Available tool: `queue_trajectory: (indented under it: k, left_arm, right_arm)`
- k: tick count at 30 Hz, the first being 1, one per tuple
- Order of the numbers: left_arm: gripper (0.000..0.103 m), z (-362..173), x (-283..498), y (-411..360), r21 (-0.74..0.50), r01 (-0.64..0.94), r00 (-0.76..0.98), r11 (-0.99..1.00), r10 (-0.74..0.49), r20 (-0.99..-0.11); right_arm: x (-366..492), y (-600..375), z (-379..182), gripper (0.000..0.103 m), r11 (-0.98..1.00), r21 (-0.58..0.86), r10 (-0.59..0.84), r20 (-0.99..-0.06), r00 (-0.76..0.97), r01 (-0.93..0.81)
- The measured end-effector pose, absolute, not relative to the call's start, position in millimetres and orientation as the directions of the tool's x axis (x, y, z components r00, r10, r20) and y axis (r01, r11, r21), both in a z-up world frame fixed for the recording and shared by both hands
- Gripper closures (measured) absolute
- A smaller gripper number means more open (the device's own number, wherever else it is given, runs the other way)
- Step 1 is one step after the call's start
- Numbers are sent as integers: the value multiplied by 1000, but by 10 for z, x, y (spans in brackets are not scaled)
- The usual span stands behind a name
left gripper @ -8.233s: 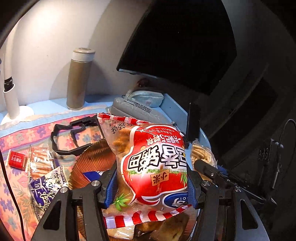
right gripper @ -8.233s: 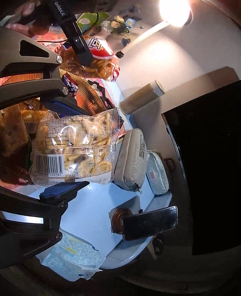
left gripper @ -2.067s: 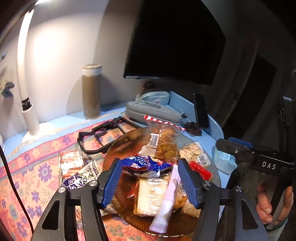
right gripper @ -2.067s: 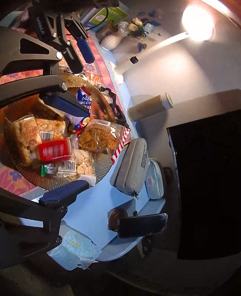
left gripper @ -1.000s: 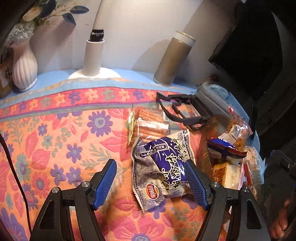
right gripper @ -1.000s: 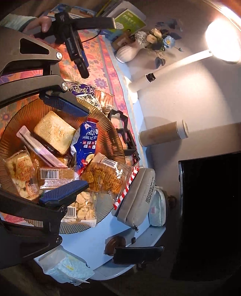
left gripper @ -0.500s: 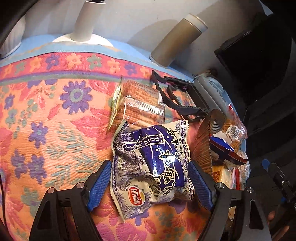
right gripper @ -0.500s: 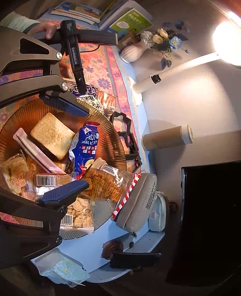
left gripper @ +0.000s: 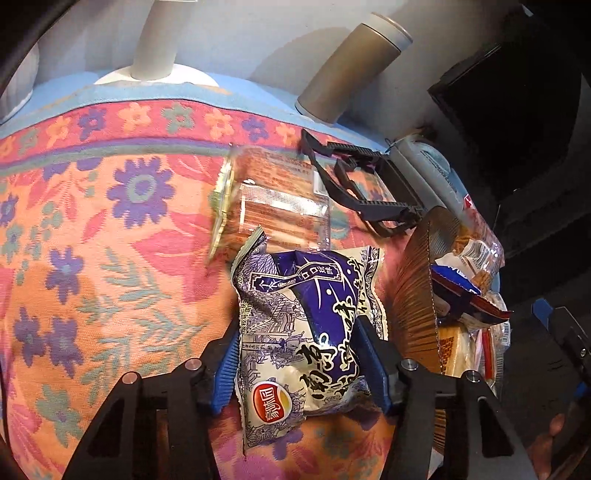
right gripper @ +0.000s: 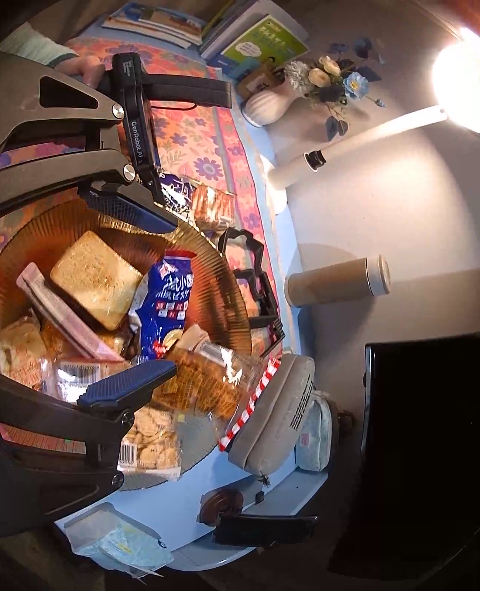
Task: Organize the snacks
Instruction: 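Grasp the blue-white printed snack bag with the left tool while the right tool grasps the long biscuit-stick bag, then lift both bags and carry them over the glass plate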
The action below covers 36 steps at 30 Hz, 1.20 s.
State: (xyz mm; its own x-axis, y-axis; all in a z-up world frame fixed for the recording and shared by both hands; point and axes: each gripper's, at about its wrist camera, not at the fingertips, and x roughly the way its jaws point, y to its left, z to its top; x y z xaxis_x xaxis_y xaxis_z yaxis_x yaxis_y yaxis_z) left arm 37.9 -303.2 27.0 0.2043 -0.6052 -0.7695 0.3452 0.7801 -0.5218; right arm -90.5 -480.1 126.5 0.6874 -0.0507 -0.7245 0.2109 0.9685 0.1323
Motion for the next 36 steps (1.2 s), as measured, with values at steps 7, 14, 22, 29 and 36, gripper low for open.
queue_trajectory:
  k: [7, 14, 22, 29, 36]
  left_arm:
    - [48, 441, 427, -2558, -479, 336, 293, 811, -573, -765]
    - [48, 498, 621, -1800, -446, 219, 390, 868, -497, -775]
    - [48, 407, 699, -1322, -486, 185, 414, 854, -516, -750]
    - [47, 404, 679, -1218, -541, 228, 414, 809, -584, -699]
    - [47, 383, 713, -1238, -578, 254, 406, 776, -628, -664]
  right_arm:
    - [-556, -4444, 1251, 33, 981, 137, 8, -733, 681, 135]
    - [179, -4108, 1094, 31, 960, 268, 169, -781, 601, 78]
    - [841, -3963, 666, 27, 921, 341, 234, -871, 432, 189]
    - [1027, -3835, 460, 27, 964, 85, 2, -951, 311, 252]
    - [1059, -3873, 364, 20, 950, 78, -7, -962, 272, 301]
